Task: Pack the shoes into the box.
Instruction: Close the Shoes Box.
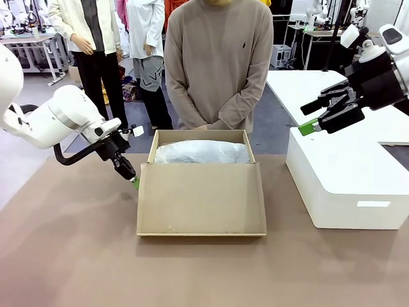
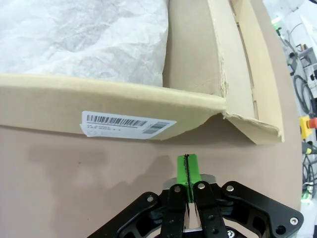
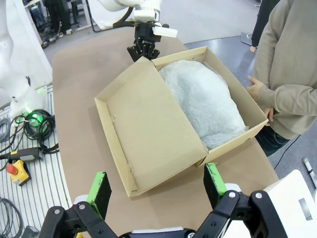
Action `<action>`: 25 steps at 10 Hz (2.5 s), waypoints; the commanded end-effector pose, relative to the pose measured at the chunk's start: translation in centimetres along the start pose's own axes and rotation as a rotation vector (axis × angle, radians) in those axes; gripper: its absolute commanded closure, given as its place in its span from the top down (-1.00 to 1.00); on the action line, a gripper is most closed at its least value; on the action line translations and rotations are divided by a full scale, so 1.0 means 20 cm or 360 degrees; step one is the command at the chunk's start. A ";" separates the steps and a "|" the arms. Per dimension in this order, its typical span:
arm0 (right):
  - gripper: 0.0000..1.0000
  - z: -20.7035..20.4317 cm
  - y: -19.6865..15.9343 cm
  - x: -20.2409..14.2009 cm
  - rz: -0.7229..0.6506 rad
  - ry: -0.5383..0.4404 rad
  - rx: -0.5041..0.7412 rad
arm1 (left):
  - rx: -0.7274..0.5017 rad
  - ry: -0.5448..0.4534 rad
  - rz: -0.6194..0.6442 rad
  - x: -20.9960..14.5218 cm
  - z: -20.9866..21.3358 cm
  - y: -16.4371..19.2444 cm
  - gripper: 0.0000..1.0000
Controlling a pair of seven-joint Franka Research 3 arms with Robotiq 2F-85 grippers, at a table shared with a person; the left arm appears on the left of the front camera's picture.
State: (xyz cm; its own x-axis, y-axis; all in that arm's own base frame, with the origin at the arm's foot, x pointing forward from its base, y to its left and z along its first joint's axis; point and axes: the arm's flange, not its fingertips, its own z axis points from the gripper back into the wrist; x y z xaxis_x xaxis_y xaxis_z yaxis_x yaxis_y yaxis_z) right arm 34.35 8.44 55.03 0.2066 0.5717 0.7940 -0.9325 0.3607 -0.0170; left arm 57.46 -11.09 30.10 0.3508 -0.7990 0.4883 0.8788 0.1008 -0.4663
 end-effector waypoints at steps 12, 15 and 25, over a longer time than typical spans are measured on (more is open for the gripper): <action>1.00 -0.02 -0.01 0.00 0.0043 -0.0058 0.0012 | -0.0293 -0.0210 -0.0123 0.02 -0.13 -0.02 -1.00; 1.00 -0.02 -0.01 0.00 0.0043 -0.0058 0.0012 | -0.0384 -0.0290 -0.0154 0.03 -0.13 -0.02 -1.00; 1.00 -0.02 -0.01 0.00 0.0043 -0.0058 0.0012 | -0.0838 -0.0654 -0.0161 0.04 -0.08 0.01 -1.00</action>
State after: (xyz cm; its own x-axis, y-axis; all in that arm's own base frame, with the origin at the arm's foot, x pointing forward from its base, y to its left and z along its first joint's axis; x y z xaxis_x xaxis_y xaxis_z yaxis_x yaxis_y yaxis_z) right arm 34.35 8.44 55.03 0.2066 0.5717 0.7940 -0.9325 0.3607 -0.0170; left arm 56.85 -12.92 28.73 0.4355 -0.5406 0.7198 0.6824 -0.3232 -0.6557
